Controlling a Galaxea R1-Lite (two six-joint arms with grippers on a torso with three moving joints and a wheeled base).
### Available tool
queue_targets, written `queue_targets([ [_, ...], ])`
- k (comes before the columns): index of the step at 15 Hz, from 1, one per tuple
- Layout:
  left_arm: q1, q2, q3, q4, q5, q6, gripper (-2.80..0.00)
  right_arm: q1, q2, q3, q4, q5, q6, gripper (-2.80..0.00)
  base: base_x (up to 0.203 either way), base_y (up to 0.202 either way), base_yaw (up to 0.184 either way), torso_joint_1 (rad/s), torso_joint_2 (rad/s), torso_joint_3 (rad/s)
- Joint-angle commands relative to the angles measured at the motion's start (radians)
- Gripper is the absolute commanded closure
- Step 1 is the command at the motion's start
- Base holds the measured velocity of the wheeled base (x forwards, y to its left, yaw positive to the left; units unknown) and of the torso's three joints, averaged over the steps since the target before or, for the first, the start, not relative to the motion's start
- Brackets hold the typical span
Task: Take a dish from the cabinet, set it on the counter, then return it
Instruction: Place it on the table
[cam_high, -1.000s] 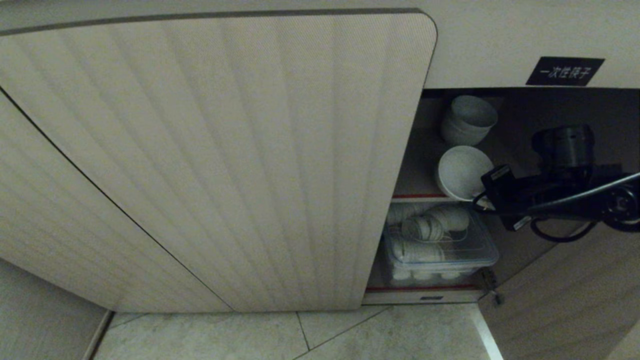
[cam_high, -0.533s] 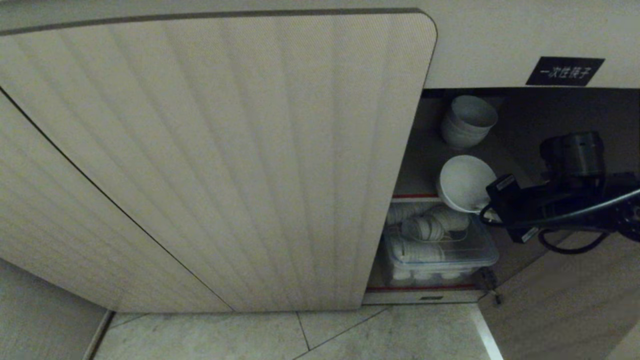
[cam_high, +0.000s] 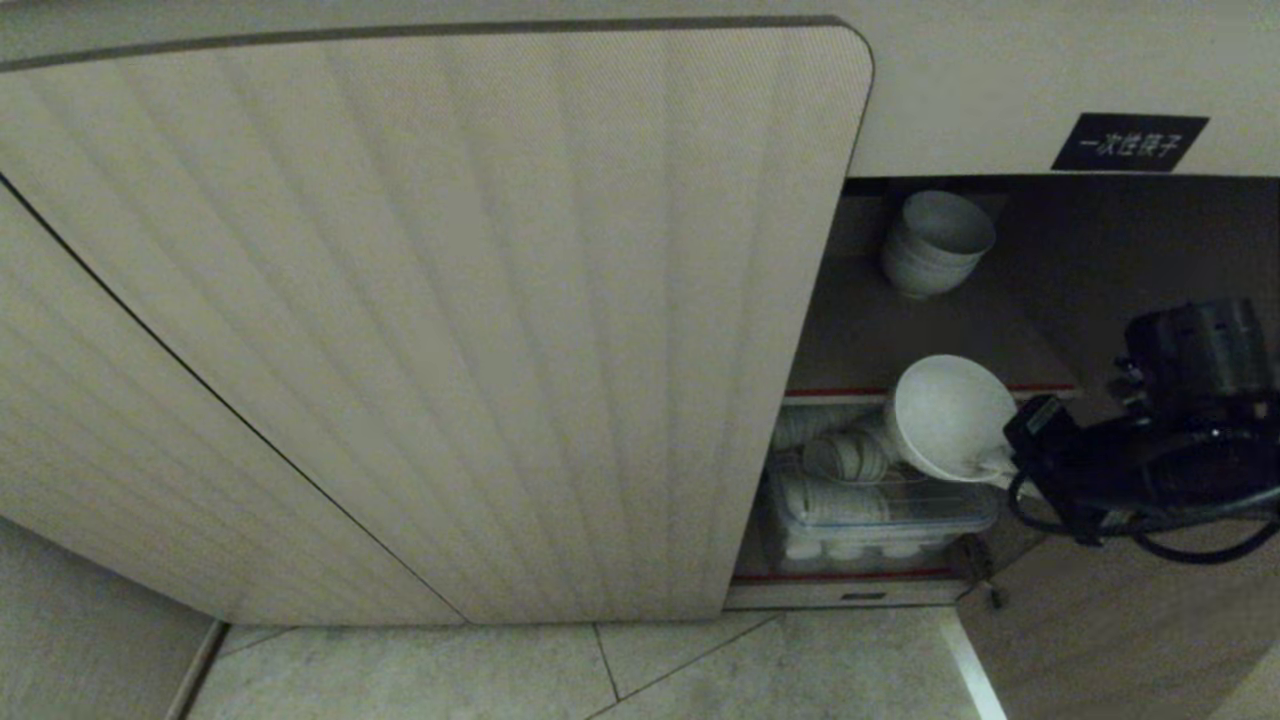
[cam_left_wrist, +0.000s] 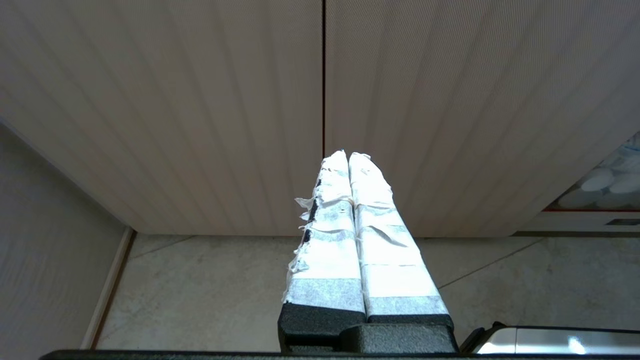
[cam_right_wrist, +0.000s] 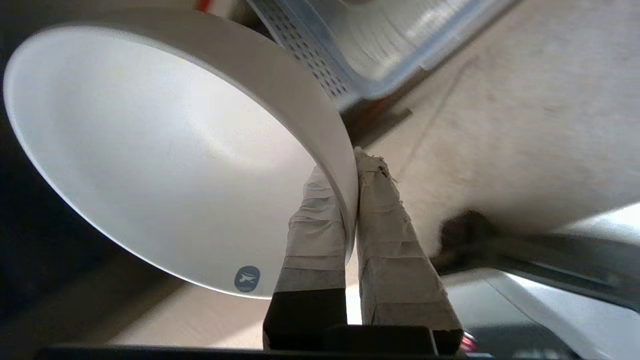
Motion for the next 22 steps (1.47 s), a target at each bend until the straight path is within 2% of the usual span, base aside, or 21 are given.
queue_targets([
  [1, 0.000, 0.000, 0.000, 0.000, 0.000, 0.000, 0.00, 0.001, -0.080, 0.058, 0.002, 0.013, -0.016, 0.00, 0.000, 0.000, 0.000, 0.000, 0.00, 0.000],
  [4, 0.000, 0.000, 0.000, 0.000, 0.000, 0.000, 0.00, 0.002, -0.167, 0.142, 0.030, 0.043, -0.089, 0.00, 0.000, 0.000, 0.000, 0.000, 0.00, 0.000],
  [7, 0.000, 0.000, 0.000, 0.000, 0.000, 0.000, 0.00, 0.004, -0.251, 0.216, 0.119, 0.061, -0.208, 0.00, 0.000, 0.000, 0.000, 0.000, 0.00, 0.000],
  [14, 0.000, 0.000, 0.000, 0.000, 0.000, 0.000, 0.00, 0.004, -0.403, 0.297, 0.313, 0.060, -0.661, 0.00, 0.000, 0.000, 0.000, 0.000, 0.00, 0.000],
  [16, 0.000, 0.000, 0.000, 0.000, 0.000, 0.000, 0.00, 0.004, -0.438, 0.299, 0.383, 0.059, -0.750, 0.00, 0.000, 0.000, 0.000, 0.000, 0.00, 0.000],
  [18, 0.000, 0.000, 0.000, 0.000, 0.000, 0.000, 0.00, 0.003, -0.459, 0.297, 0.459, 0.057, -0.817, 0.00, 0.000, 0.000, 0.000, 0.000, 0.00, 0.000],
  [22, 0.000, 0.000, 0.000, 0.000, 0.000, -0.001, 0.00, 0.003, -0.493, 0.300, 0.575, 0.026, -0.899, 0.00, 0.000, 0.000, 0.000, 0.000, 0.00, 0.000],
])
